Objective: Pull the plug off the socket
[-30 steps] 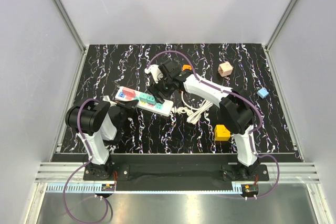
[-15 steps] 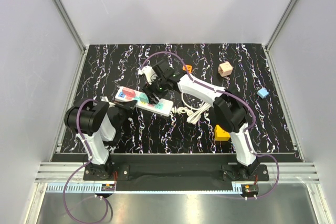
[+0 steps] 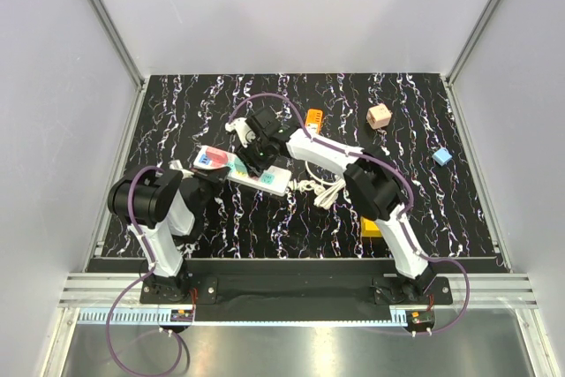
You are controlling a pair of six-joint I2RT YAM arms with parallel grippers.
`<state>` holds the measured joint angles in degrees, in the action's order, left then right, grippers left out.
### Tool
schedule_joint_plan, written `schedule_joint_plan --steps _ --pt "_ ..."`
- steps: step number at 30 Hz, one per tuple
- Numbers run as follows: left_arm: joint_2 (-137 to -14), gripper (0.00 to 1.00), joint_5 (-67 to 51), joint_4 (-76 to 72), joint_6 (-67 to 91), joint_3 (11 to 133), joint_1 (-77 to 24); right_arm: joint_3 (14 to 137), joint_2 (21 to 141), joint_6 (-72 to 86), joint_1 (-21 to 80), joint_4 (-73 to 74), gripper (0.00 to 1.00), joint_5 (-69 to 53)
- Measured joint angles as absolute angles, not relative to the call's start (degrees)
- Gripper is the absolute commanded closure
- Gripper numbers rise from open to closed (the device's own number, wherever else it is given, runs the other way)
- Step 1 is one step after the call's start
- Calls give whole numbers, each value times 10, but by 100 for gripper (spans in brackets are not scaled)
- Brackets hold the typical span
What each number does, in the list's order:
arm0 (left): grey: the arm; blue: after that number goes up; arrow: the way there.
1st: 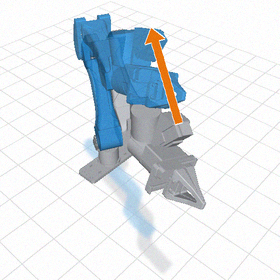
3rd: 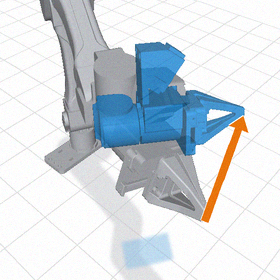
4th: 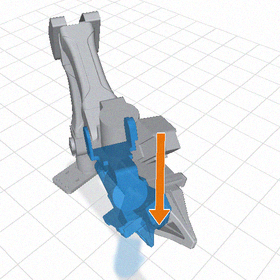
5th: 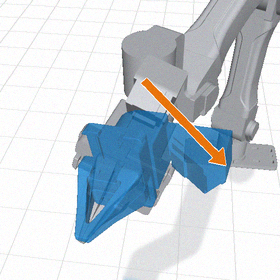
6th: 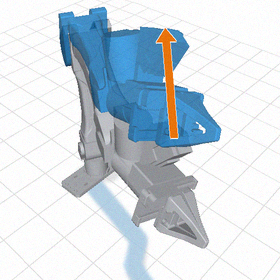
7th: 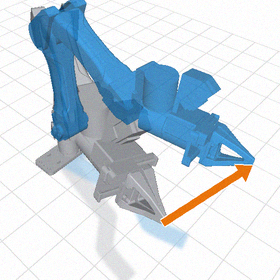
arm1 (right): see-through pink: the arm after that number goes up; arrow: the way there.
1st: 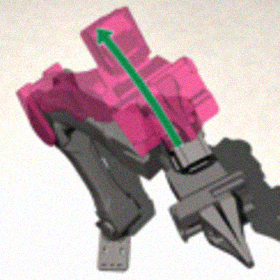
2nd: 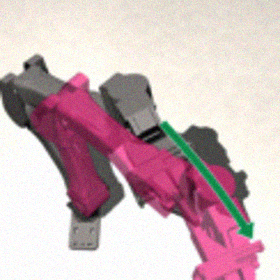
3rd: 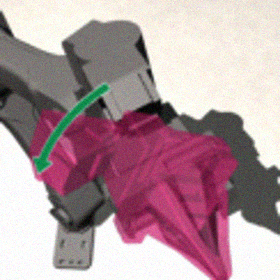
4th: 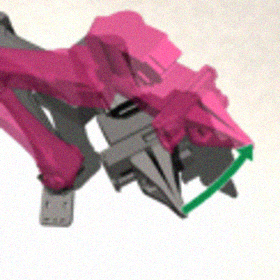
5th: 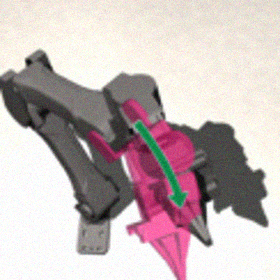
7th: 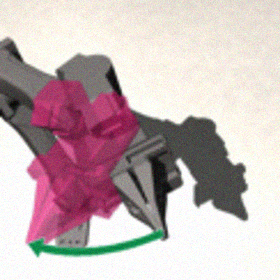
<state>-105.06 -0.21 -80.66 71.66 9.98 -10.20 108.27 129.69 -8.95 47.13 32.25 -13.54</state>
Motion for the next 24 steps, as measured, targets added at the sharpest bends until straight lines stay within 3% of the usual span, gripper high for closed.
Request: schedule_joint_plan --steps 14,20,24 --pt "-1043 100 -2 -786 705 112 -101 1099 1304 -71 500 336 74 -41" --pt "-1026 100 -2 -735 699 135 -101 1111 1308 -60 502 350 100 -33" --pt "-1021 100 -2 -715 694 146 -101 1116 1309 -52 503 357 100 -25"
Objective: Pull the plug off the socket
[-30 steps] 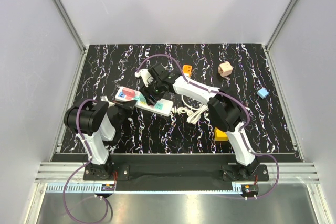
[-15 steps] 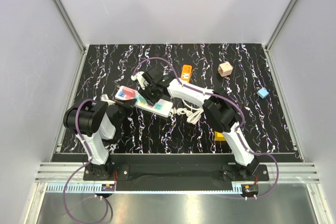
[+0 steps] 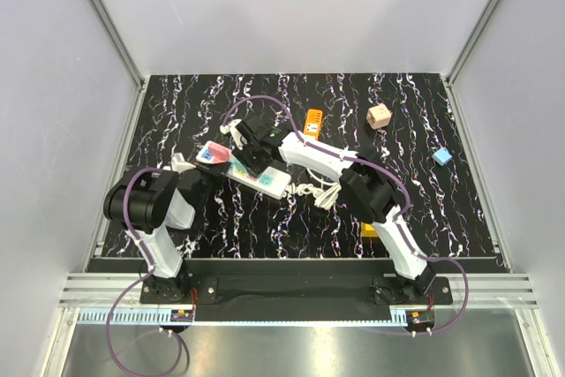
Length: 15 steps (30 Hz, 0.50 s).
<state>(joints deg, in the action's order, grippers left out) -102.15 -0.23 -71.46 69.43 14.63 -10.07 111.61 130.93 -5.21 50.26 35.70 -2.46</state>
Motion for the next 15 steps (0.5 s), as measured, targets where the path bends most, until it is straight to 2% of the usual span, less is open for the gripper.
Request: schedule_joint_plan --steps 15 --pt "-1024 100 -33 -649 678 196 -100 1180 1340 -30 503 418 100 -15"
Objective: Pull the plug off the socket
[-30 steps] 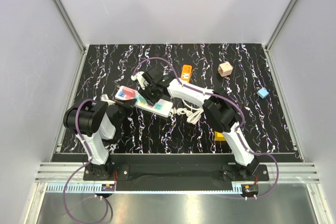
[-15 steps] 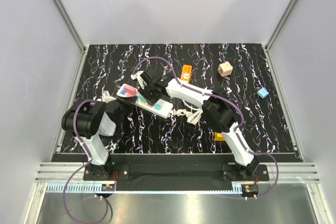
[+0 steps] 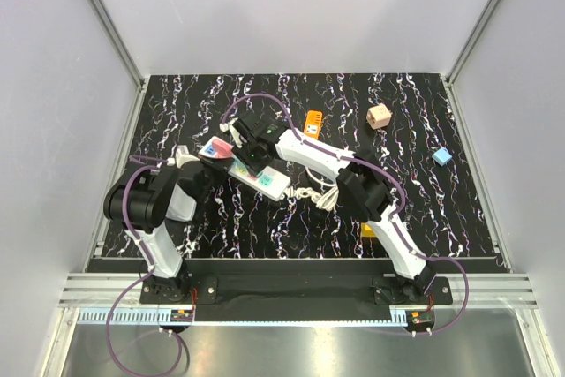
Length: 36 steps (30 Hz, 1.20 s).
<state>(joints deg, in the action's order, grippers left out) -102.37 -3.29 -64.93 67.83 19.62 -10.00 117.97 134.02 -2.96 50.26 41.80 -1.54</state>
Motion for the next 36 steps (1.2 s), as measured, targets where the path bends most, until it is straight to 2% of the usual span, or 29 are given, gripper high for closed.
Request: schedule_joint_plan --steps 23,30,36 --pt "-1004 100 -30 -564 672 249 -114 1232 1342 -1 503 467 100 20" --pt "-997 100 -17 -561 667 258 -115 1353 1391 0 503 548 100 23" --pt "-997 100 -15 -562 664 259 -116 1382 1404 4 503 573 100 22"
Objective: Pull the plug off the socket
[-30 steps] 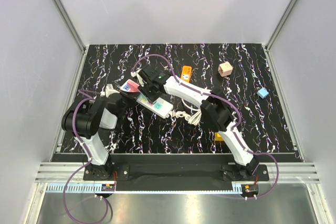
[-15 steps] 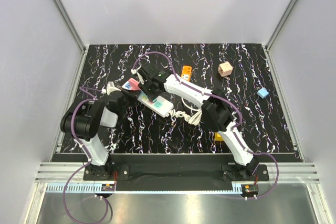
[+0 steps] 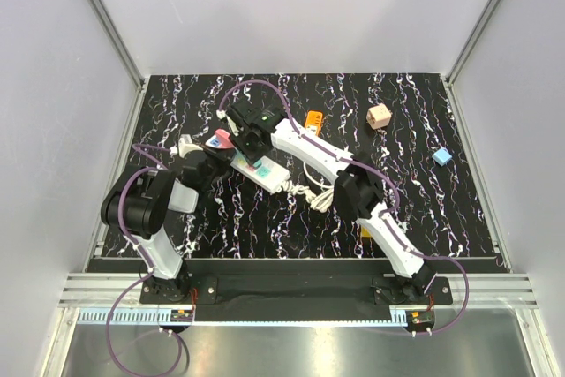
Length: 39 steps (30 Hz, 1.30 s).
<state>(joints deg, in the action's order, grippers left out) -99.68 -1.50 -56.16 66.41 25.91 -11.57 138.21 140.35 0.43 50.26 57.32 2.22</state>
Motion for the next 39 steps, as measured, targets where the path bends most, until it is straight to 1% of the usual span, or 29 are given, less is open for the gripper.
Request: schedule_joint_plan --steps 10,24,39 --pt "-997 100 -11 -561 663 260 -116 1482 1454 5 503 635 100 19" --pt "-997 100 -9 -569 660 267 -116 1536 1467 3 503 659 100 21" --pt "-997 100 -8 -564 660 271 -116 1542 1470 4 502 658 100 22"
